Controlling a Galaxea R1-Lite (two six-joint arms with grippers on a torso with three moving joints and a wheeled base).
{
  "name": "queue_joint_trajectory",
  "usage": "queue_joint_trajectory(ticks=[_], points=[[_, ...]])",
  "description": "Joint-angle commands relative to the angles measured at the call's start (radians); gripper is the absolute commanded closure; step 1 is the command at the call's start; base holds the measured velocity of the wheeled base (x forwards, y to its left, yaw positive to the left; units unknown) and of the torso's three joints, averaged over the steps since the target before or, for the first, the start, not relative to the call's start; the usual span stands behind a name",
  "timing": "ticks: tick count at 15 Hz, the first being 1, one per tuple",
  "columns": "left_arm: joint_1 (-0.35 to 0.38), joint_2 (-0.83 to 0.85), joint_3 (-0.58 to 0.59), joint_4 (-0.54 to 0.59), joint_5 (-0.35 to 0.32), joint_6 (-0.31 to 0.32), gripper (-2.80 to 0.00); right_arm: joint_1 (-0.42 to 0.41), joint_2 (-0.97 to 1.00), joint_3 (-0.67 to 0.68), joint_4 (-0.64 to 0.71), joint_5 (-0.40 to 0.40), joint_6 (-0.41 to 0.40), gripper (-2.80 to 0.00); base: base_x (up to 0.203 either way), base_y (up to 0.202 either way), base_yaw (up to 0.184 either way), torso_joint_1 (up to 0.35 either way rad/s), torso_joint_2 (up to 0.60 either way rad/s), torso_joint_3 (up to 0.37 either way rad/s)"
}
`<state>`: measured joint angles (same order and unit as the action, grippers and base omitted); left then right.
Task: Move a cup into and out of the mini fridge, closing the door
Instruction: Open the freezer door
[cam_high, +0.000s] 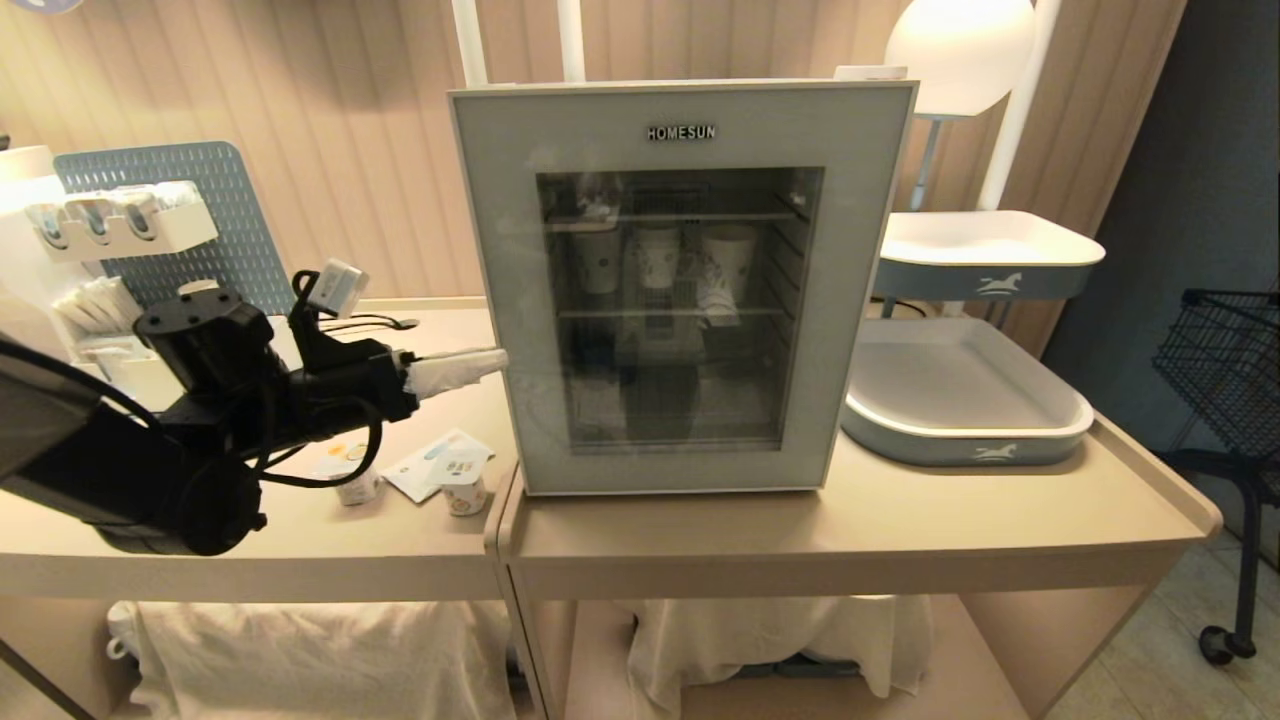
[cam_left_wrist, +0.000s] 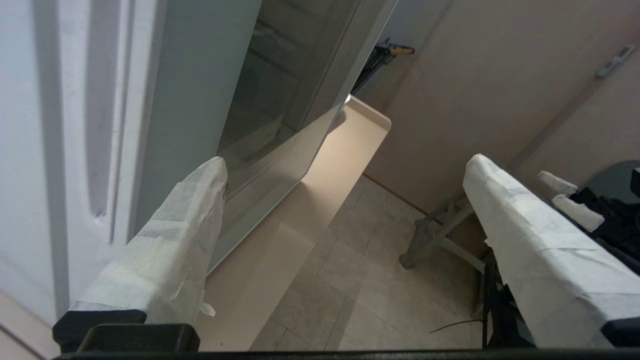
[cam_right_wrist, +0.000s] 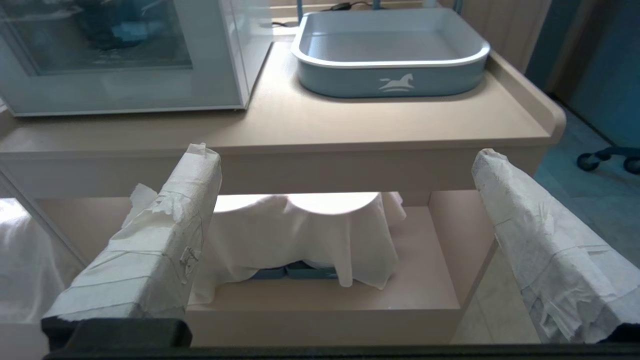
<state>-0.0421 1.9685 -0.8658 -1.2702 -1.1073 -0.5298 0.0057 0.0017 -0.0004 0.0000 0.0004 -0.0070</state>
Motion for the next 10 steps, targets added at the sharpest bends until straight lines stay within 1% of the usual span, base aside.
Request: queue_joint_trajectory(ticks=[1,4,7,10], points=[[-0.002,-0.077,0.063,-0.014,-0.003,-0.005,-2.80,0.000,0.001,-0.001,0.000,0.000,-0.001,-2.80,0.000,0.000,0.000,0.000,0.00,0.000],[0.008,-0.043,0.041,-0.017,0.013,0.002,-2.80,0.000,0.000,0.000,0.000,0.000,-0.001,-2.80,0.000,0.000,0.000,0.000,0.00,0.000],[0.036,0.034,-0.027,-0.013,0.106,0.009,-2.80,0.000,0.000,0.000,0.000,0.000,-0.001,-2.80,0.000,0.000,0.000,0.000,0.00,0.000],[0.021,0.078,-0.056,-0.005,0.120,0.035,-2.80,0.000,0.001,0.000,0.000,0.000,-0.001,-2.80,0.000,0.000,0.000,0.000,0.00,0.000]])
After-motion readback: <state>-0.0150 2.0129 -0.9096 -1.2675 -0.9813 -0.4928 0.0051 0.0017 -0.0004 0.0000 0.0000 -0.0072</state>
